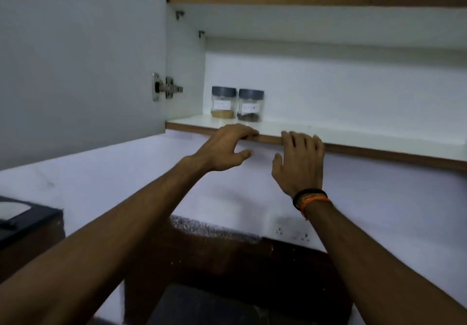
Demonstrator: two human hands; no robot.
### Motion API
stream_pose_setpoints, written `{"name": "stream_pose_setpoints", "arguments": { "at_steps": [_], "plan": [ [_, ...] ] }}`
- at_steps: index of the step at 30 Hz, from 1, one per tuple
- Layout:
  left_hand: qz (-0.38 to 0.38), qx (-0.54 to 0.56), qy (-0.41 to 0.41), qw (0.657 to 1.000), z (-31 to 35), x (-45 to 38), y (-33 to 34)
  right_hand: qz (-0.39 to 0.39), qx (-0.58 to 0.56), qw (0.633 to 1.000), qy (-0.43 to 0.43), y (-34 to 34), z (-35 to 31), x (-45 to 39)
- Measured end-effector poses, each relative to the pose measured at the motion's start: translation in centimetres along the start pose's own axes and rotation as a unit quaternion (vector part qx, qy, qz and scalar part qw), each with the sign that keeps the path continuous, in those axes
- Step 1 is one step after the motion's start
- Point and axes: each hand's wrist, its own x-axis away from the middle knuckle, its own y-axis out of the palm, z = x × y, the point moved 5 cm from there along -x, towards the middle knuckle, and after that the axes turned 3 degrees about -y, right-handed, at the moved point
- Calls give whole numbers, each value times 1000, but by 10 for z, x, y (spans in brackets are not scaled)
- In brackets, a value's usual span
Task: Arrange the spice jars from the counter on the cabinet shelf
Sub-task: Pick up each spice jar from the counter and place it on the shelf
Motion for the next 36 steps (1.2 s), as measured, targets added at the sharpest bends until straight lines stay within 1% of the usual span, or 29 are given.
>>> {"name": "stream_pose_setpoints", "arguments": {
  "at_steps": [3, 5, 7, 11, 14, 19, 23, 25, 27, 30, 32, 36],
  "plan": [
    [53, -14, 37, 998, 10, 33, 12, -4, -41, 999, 15, -6, -16, 18],
    [55, -9, 44, 997, 13, 58, 30, -20, -70, 997, 20, -3, -28, 39],
    [30, 5, 30, 999, 10, 83, 52, -60, -104, 993, 23, 7, -40, 63],
    [-51, 40, -51, 997, -11, 139, 100, -189, -163, 967, 57, 38, -58, 123],
    [-125, 51, -89, 987, -22, 183, 127, -264, -221, 935, 81, 53, -69, 172],
    [-227, 70, -159, 958, -35, 252, 171, -399, -223, 885, 85, 74, -87, 251],
    [-290, 88, -237, 923, -47, 307, 208, -518, -216, 823, 93, 92, -100, 315],
    [-318, 98, -271, 903, -53, 331, 222, -565, -220, 789, 100, 98, -108, 342],
    [-340, 114, -301, 884, -58, 351, 236, -597, -232, 759, 117, 104, -117, 366],
    [-371, 113, -325, 862, -63, 377, 252, -632, -251, 714, 164, 111, -128, 398],
    [-384, 111, -333, 854, -66, 390, 261, -643, -250, 700, 183, 115, -134, 415],
    [-397, 134, -360, 833, -73, 410, 274, -651, -241, 692, 197, 122, -145, 441]
  ]
}}
